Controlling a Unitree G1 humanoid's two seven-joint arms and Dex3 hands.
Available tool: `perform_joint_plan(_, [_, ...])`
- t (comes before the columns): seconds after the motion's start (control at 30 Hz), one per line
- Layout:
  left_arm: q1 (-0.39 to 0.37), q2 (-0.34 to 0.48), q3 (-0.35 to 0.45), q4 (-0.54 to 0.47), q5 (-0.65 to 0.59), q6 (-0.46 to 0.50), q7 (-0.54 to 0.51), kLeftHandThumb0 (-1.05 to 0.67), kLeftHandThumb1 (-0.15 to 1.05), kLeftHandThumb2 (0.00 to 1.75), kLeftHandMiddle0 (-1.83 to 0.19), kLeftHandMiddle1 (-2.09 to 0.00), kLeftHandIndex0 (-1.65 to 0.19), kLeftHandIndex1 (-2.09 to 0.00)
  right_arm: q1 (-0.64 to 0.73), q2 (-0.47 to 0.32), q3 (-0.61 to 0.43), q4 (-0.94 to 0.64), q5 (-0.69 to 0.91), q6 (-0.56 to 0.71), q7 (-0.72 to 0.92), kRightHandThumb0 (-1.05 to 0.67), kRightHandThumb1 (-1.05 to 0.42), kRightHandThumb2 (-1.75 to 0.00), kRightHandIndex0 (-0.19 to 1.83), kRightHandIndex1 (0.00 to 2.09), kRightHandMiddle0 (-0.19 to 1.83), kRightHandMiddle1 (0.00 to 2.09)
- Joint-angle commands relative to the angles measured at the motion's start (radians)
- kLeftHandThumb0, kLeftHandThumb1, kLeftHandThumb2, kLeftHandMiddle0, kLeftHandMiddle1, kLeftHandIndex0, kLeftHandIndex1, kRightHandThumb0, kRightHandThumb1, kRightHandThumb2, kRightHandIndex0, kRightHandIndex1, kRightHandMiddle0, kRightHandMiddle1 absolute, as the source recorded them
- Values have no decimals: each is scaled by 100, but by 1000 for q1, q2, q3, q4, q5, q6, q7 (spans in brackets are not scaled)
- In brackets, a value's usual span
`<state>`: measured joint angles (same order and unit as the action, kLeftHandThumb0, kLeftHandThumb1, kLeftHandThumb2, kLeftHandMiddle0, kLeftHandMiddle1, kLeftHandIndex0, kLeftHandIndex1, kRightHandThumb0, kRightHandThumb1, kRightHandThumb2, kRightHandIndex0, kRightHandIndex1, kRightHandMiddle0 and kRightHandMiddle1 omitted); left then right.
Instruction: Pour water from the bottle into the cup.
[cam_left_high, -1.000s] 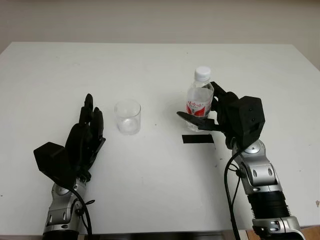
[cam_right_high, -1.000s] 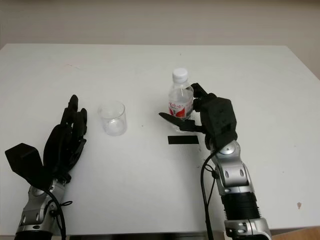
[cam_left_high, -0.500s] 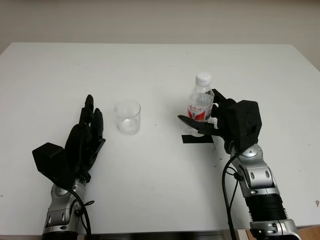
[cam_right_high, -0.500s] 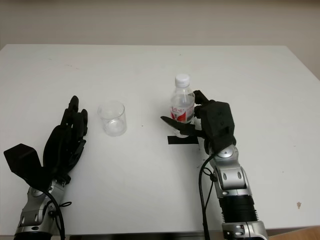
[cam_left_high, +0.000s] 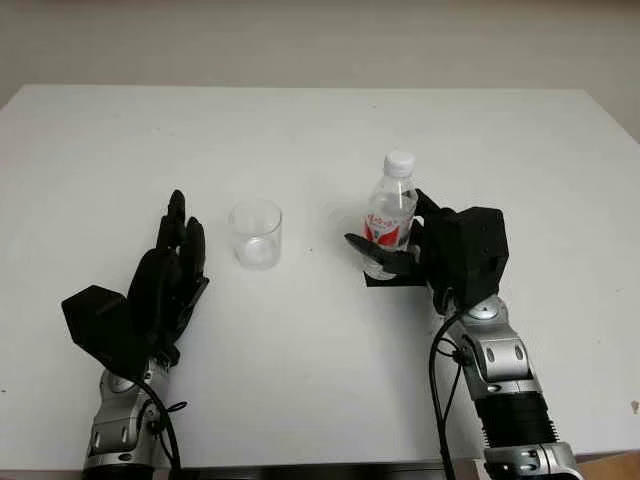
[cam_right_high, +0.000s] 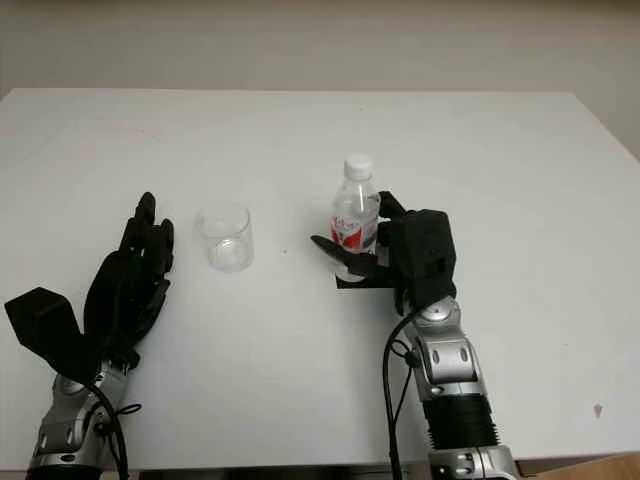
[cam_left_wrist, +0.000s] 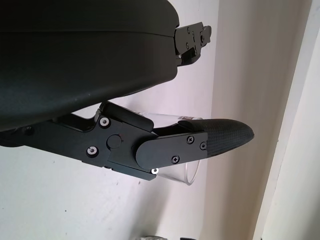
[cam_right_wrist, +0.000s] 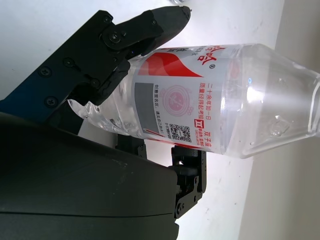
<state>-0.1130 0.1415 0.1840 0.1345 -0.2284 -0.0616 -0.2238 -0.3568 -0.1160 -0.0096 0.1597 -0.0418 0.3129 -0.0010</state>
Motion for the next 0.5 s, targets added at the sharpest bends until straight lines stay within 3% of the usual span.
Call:
perform_joint_plan(0.0, [14,7,4,-12,0,2,0,-75,105,54,17,-6,18,-6,5,-3,-2,2,-5,-30,0,-41,-105,-49,133,209,88,209])
perform_joint_plan(0.47, [12,19,9,-6,-6,1,-12,-76,105,54,17,-5,17,-5,27,-12,-1,-8,-40,-81,-3,-40,-105,-49,131,209,83,209])
